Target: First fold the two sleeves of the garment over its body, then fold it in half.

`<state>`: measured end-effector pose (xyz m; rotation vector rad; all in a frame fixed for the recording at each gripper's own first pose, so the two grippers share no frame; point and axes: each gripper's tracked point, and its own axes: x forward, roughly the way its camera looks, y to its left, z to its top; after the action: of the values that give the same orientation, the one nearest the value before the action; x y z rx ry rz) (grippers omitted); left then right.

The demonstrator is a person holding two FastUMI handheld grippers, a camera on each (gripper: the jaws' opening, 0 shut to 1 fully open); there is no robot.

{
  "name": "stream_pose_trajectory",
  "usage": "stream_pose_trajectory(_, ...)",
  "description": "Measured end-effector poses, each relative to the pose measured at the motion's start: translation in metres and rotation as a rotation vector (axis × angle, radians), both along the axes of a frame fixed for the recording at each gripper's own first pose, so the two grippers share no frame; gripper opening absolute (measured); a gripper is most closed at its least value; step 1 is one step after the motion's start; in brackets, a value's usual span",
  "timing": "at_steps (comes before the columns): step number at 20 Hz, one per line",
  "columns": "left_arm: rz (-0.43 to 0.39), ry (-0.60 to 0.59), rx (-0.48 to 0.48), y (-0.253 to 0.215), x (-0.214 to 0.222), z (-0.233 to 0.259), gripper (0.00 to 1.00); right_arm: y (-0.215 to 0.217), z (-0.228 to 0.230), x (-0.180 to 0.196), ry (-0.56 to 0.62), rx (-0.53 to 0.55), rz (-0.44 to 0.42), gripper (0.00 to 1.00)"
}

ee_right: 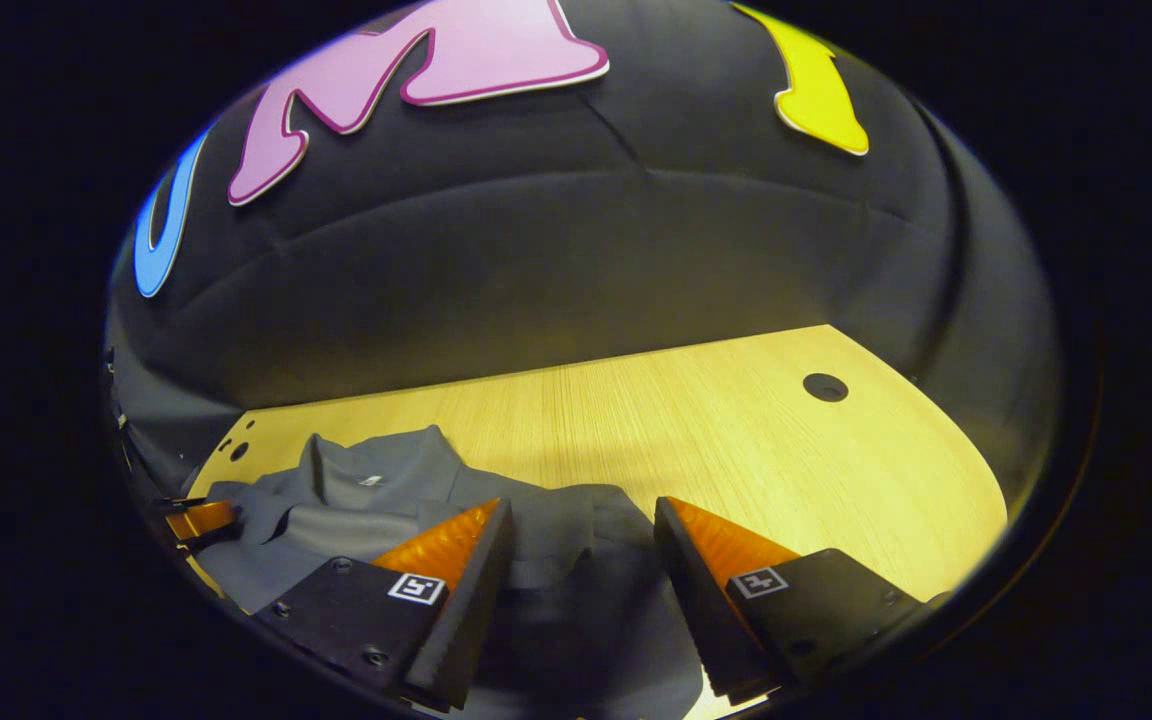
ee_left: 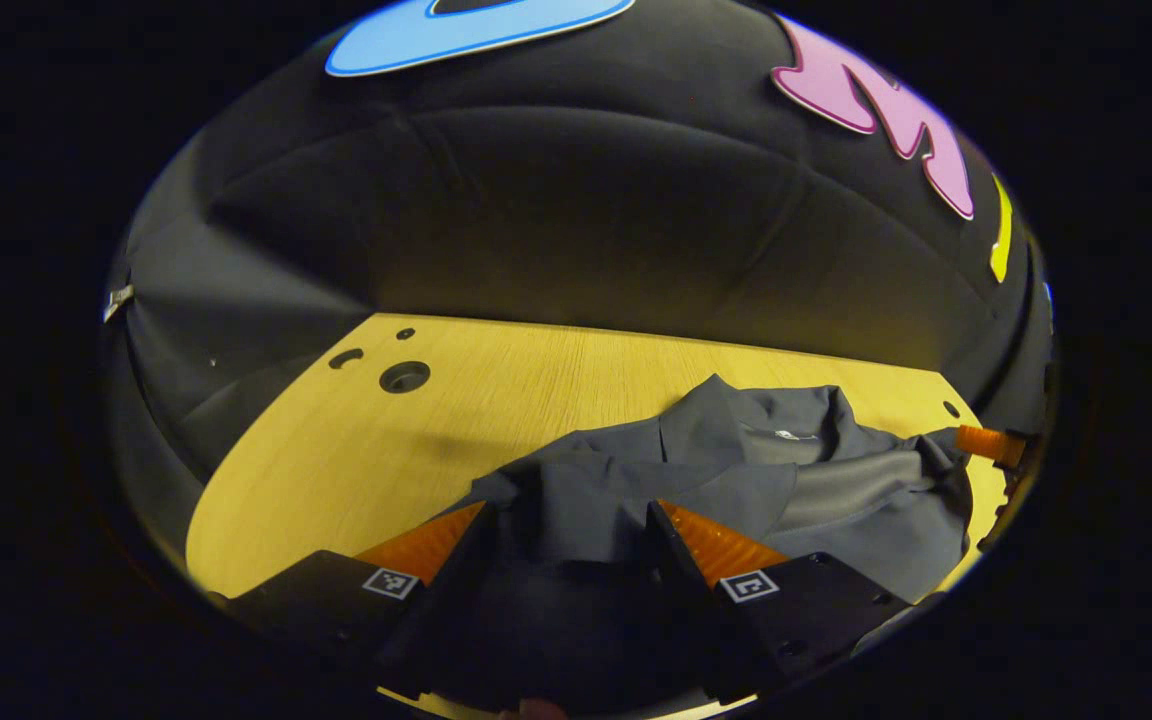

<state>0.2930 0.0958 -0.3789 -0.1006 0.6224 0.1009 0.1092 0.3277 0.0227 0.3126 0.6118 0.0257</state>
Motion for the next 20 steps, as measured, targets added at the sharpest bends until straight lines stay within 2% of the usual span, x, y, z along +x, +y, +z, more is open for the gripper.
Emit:
stream_pose_trajectory(6,-0.061,-0.036,0.014,-0.023,-0.038,0.043,0.93,-0.003,0.055,-0.038,-0.071,-0.009,0.060,0.88)
stream_pose_trajectory(11,-0.090,-0.080,-0.002,-0.039,-0.077,0.082,0.93,0.000,0.087,-0.082,-0.081,0.002,0.088,0.88)
stream_pose_trajectory(14,-0.106,-0.101,-0.019,-0.048,-0.104,0.103,0.93,0.011,0.107,-0.108,-0.091,0.022,0.104,0.88)
stream_pose_trajectory(16,-0.105,-0.110,0.002,-0.047,-0.125,0.115,0.93,0.010,0.125,-0.123,-0.124,-0.003,0.111,0.88)
stream_pose_trajectory(20,-0.125,-0.154,0.016,-0.055,-0.170,0.141,0.93,0.012,0.156,-0.152,-0.162,0.018,0.124,0.87)
